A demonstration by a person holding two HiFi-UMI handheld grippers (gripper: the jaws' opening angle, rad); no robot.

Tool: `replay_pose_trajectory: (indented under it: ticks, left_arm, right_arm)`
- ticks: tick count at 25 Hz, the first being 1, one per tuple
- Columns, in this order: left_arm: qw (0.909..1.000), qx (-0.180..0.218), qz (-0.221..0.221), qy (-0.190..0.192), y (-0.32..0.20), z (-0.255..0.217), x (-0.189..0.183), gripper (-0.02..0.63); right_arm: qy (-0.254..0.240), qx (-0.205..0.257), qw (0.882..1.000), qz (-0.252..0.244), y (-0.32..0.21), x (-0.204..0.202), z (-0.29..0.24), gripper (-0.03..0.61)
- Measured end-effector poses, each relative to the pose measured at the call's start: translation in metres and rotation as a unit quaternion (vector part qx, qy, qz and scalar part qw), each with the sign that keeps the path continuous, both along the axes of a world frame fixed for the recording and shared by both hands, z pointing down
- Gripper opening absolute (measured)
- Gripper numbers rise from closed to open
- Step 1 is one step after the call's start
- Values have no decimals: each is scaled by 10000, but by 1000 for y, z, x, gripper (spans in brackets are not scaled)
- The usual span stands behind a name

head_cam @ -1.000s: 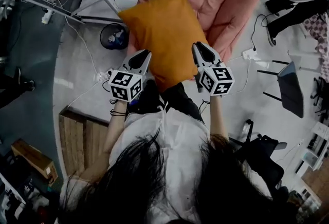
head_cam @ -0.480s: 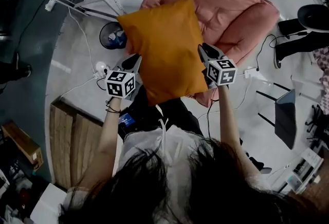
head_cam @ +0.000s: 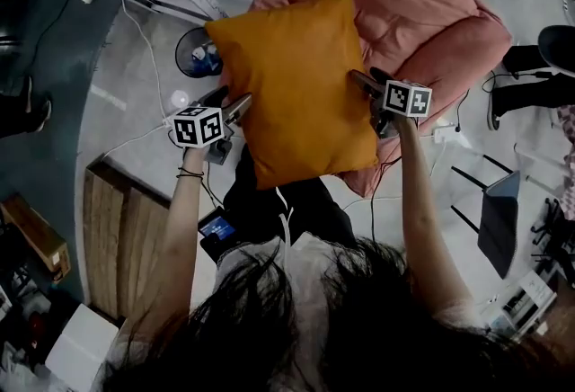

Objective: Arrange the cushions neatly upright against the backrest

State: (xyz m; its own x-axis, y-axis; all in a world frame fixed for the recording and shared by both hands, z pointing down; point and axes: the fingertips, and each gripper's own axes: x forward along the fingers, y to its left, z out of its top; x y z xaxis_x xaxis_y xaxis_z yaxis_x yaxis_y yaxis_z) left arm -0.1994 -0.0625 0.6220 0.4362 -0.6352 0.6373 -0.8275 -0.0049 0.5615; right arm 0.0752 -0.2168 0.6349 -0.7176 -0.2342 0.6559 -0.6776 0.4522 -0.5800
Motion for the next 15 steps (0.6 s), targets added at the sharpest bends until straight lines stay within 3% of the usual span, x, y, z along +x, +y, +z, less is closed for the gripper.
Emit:
replay_pose_trajectory:
  ticks: [3, 6, 9, 12, 15]
  left_arm:
    - [9979, -245, -196, 567, -3, 20, 4, 327]
    - [9954, -350, -308, 839, -6, 36, 8, 327]
    - [9931, -347, -268, 1085, -11, 39, 16, 327]
    - [9947, -368, -182, 947, -13, 40, 17, 324]
    - [9971, -383, -18, 655, -8, 36, 20, 262]
  right_arm:
    - [-208, -576, 9980, -125, 0, -7, 21, 318]
    - [-632, -1097, 9917, -206, 3, -12, 28, 316]
    - [-845, -1300, 9876, -247, 4, -16, 29, 313]
    - [-814, -1186, 9893, -240, 9, -21, 25, 230]
    - [-722, -800, 9941, -128, 19, -20, 15, 183]
